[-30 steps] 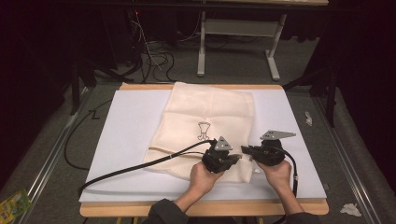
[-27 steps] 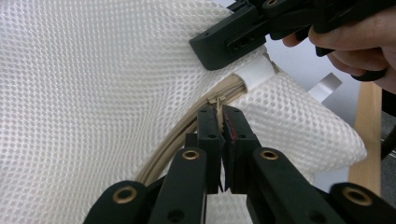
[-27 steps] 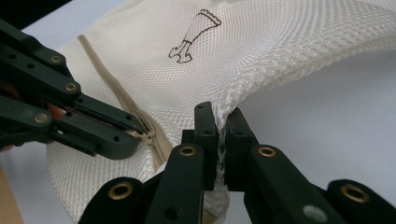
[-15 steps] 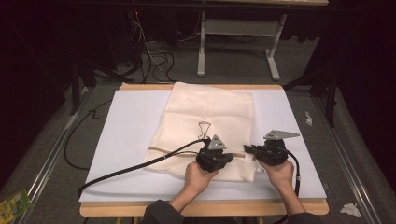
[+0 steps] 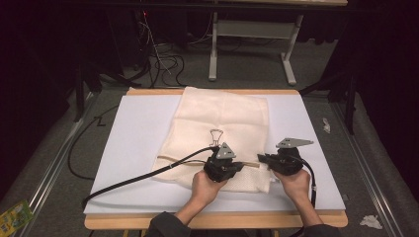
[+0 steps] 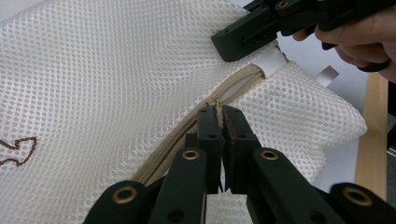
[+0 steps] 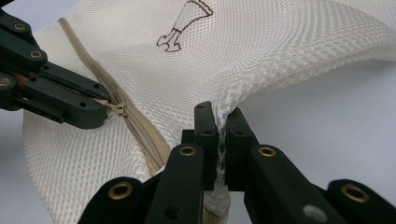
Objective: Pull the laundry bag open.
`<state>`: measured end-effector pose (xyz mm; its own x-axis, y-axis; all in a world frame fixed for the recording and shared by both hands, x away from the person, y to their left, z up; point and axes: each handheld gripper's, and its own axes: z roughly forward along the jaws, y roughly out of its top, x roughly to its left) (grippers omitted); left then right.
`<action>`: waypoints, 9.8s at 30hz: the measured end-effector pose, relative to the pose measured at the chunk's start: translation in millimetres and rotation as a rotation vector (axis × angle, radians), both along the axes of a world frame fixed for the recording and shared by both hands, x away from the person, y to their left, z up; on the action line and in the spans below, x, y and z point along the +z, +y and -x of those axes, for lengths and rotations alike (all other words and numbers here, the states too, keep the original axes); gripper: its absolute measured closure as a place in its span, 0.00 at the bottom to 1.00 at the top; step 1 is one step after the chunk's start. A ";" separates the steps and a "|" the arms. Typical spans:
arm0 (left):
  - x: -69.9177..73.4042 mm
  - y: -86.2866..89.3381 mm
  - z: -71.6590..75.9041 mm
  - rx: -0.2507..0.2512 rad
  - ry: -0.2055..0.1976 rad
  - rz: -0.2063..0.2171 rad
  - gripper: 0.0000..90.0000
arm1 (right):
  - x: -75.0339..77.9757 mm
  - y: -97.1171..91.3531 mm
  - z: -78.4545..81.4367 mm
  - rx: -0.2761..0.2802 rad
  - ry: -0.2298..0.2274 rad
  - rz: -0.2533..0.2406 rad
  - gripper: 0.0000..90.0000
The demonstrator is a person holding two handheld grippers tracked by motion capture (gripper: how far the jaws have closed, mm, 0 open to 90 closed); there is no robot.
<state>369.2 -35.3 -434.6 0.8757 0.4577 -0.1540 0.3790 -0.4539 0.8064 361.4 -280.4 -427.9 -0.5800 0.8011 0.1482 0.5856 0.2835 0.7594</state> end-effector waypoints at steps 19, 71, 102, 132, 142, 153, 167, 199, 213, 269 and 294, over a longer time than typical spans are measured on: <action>1.6 8.8 -1.2 0.006 -0.004 -0.001 0.97 | 0.3 3.4 -1.6 -0.001 0.004 0.022 0.98; -2.7 40.7 0.5 0.036 0.011 0.032 0.97 | -6.6 3.5 -4.9 -0.032 0.021 0.043 0.97; -3.9 60.3 -0.1 0.069 0.014 0.057 0.97 | -15.1 3.0 -8.5 -0.047 0.024 0.037 0.98; -1.9 83.9 0.2 0.111 0.018 0.064 0.97 | -20.6 1.0 -10.3 -0.049 0.034 0.025 0.97; -1.2 84.8 1.8 0.108 0.011 0.062 0.97 | -21.2 1.7 -9.9 -0.051 0.034 0.021 0.97; 0.4 94.1 2.7 0.129 0.009 0.063 0.97 | -22.1 -0.3 -11.4 -0.053 0.031 0.021 0.97; 4.4 114.3 4.0 0.170 0.003 0.073 0.97 | -21.5 -9.0 -13.7 -0.081 0.035 0.011 0.97; 4.0 137.5 7.5 0.223 0.001 0.092 0.97 | -19.4 -14.1 -19.6 -0.101 0.035 0.007 0.97; 6.6 153.6 8.3 0.256 -0.011 0.092 0.97 | -17.4 -18.9 -20.0 -0.118 0.031 0.007 0.97; 4.6 225.6 11.4 0.428 -0.012 0.148 0.97 | -16.7 -22.0 -22.5 -0.132 0.040 0.022 0.97; -1.5 240.9 10.3 0.478 -0.005 0.052 0.97 | -12.4 -21.1 -24.7 -0.108 0.046 0.057 0.98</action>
